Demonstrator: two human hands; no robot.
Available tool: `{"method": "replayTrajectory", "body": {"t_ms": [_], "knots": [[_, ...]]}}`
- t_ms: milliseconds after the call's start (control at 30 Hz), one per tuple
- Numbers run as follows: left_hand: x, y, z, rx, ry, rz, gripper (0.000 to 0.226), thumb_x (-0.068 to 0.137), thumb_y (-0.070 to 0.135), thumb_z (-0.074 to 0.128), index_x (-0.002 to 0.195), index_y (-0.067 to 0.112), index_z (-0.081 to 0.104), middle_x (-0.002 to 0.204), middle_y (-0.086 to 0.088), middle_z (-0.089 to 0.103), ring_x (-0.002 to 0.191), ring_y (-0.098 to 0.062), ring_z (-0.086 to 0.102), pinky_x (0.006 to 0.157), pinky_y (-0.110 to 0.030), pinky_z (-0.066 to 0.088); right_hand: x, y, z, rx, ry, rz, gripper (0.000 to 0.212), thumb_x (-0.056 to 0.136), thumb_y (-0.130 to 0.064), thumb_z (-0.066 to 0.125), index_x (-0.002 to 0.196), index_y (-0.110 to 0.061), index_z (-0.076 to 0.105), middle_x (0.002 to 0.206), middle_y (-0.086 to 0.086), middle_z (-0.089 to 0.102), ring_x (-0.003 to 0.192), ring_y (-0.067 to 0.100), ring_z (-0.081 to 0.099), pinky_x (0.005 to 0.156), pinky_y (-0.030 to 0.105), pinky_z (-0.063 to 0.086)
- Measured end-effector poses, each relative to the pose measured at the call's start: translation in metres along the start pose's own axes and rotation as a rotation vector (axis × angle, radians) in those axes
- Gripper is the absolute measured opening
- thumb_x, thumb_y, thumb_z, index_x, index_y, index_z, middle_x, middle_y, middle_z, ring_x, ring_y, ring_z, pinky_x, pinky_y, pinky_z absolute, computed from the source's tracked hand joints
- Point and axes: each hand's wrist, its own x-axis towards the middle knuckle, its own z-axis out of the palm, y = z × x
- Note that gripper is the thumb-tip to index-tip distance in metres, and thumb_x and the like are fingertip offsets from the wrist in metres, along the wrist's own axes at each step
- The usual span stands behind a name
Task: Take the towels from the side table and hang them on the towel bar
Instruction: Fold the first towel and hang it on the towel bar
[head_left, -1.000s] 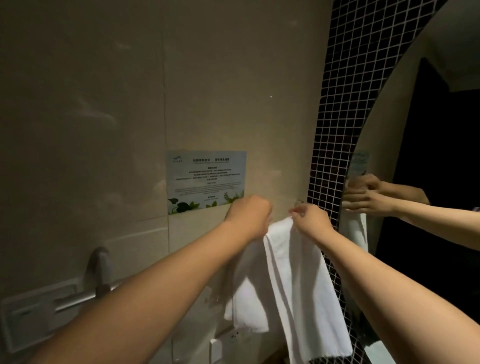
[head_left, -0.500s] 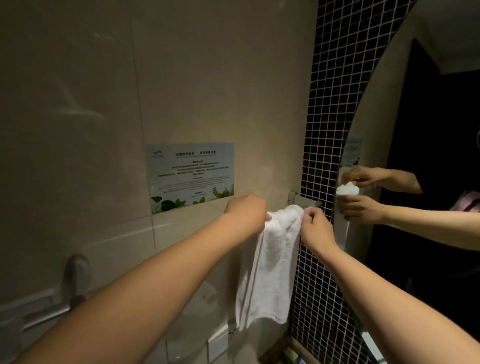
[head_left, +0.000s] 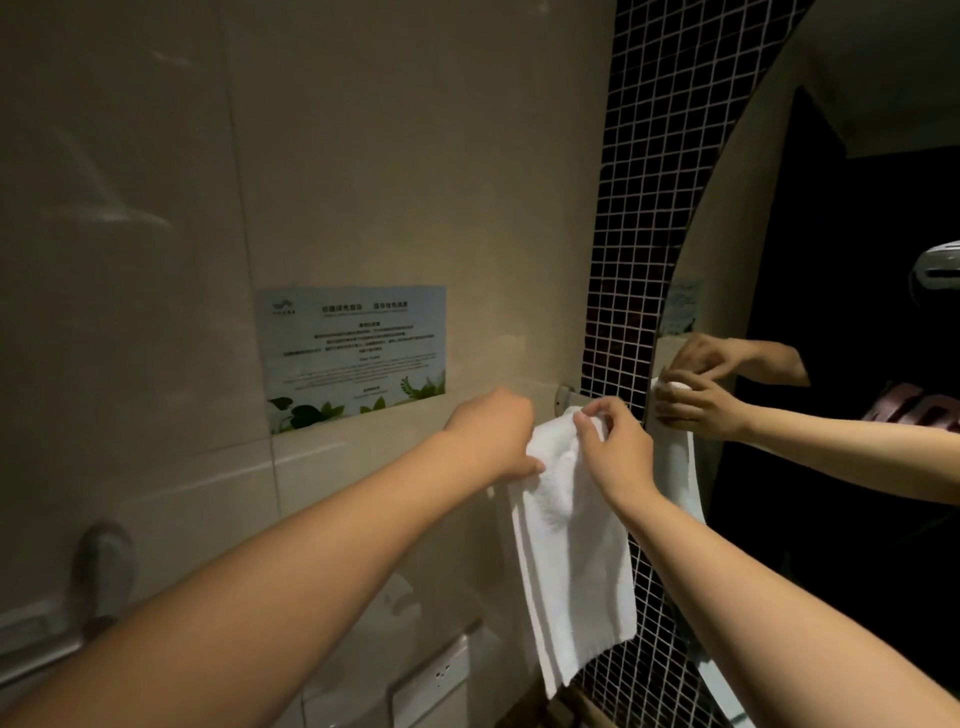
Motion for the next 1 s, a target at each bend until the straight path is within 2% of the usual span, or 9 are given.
{"method": "replayTrajectory", "body": {"t_ms": [100, 233, 333, 400, 533, 667, 800, 900, 1000], "knots": [[0.001, 0.001, 0.008, 0.009, 0.018, -0.028, 0.029, 0.086, 0.042, 0.074, 0.093, 0.014, 0.071, 0.088, -0.007, 0.068, 0.079, -0.029, 0.066, 0.068, -0.034, 0.055, 0.002, 0.007, 0.002, -0.164, 0.018, -0.025, 0.009, 0.098, -0.029, 0.062, 0.101, -0.026, 0.070, 0.108, 0.001, 0.068, 0.106, 0.023, 0.061, 0.088, 0.037, 0.049], [0.001, 0.002, 0.010, 0.016, 0.053, -0.033, 0.030, 0.087, 0.042, 0.072, 0.101, 0.016, 0.072, 0.094, -0.006, 0.069, 0.082, -0.027, 0.066, 0.069, -0.034, 0.054, -0.005, 0.008, -0.002, -0.457, 0.091, -0.129, 0.019, 0.097, -0.029, 0.064, 0.112, -0.030, 0.076, 0.129, -0.002, 0.061, 0.119, 0.025, 0.049, 0.097, 0.043, 0.043], [-0.001, 0.004, 0.010, 0.068, 0.050, -0.023, 0.023, 0.090, 0.037, 0.070, 0.095, 0.015, 0.069, 0.086, -0.006, 0.065, 0.074, -0.027, 0.062, 0.061, -0.033, 0.046, -0.010, 0.011, -0.003, -0.640, 0.051, -0.369, 0.031, 0.089, -0.015, 0.069, 0.118, -0.025, 0.075, 0.125, -0.001, 0.067, 0.120, 0.027, 0.051, 0.094, 0.044, 0.042], [-0.003, 0.004, 0.009, 0.131, 0.049, -0.019, 0.018, 0.091, 0.032, 0.070, 0.087, 0.015, 0.064, 0.077, -0.004, 0.058, 0.068, -0.026, 0.057, 0.060, -0.033, 0.043, -0.012, 0.017, -0.002, -0.604, -0.012, -0.444, 0.036, 0.086, -0.008, 0.071, 0.120, -0.017, 0.073, 0.120, 0.006, 0.068, 0.116, 0.031, 0.057, 0.093, 0.044, 0.048], [-0.011, 0.007, 0.003, 0.226, 0.028, -0.008, 0.003, 0.088, 0.013, 0.068, 0.089, 0.015, 0.065, 0.069, -0.002, 0.042, 0.069, -0.028, 0.054, 0.061, -0.035, 0.044, -0.008, 0.017, -0.006, -0.580, -0.144, -0.387, 0.040, 0.094, -0.015, 0.061, 0.134, -0.013, 0.064, 0.124, 0.010, 0.065, 0.116, 0.030, 0.059, 0.097, 0.041, 0.050], [-0.015, 0.018, 0.002, 0.329, 0.009, -0.014, 0.014, 0.087, 0.002, 0.062, 0.094, 0.013, 0.066, 0.094, -0.009, 0.065, 0.085, -0.030, 0.066, 0.064, -0.034, 0.045, -0.007, 0.011, -0.005, -0.624, -0.179, -0.356, 0.040, 0.099, -0.019, 0.053, 0.139, -0.015, 0.058, 0.133, 0.008, 0.061, 0.122, 0.026, 0.055, 0.100, 0.037, 0.048], [-0.016, 0.026, 0.008, 0.383, -0.004, -0.011, 0.026, 0.089, -0.006, 0.055, 0.104, 0.009, 0.070, 0.107, -0.009, 0.070, 0.097, -0.032, 0.070, 0.067, -0.032, 0.043, -0.008, 0.014, -0.007, -0.630, -0.221, -0.269, 0.049, 0.096, -0.015, 0.051, 0.144, -0.024, 0.052, 0.148, 0.003, 0.053, 0.135, 0.028, 0.046, 0.113, 0.039, 0.037], [-0.021, 0.027, 0.012, 0.379, -0.005, -0.006, 0.025, 0.090, 0.000, 0.057, 0.107, 0.012, 0.069, 0.108, -0.007, 0.070, 0.097, -0.030, 0.070, 0.066, -0.033, 0.044, -0.006, 0.008, -0.020, -0.701, -0.408, -0.098, 0.066, 0.095, -0.014, 0.044, 0.154, -0.040, 0.031, 0.164, 0.000, 0.034, 0.149, 0.041, 0.027, 0.121, 0.055, 0.021], [-0.028, 0.026, 0.017, 0.311, 0.036, -0.010, 0.028, 0.090, 0.027, 0.064, 0.117, 0.019, 0.064, 0.110, -0.005, 0.069, 0.099, -0.027, 0.070, 0.069, -0.033, 0.044, -0.022, 0.002, -0.037, -0.750, -0.488, -0.069, 0.071, 0.097, -0.023, 0.044, 0.159, -0.042, 0.016, 0.167, 0.001, 0.027, 0.152, 0.039, 0.023, 0.124, 0.058, 0.017]]}}
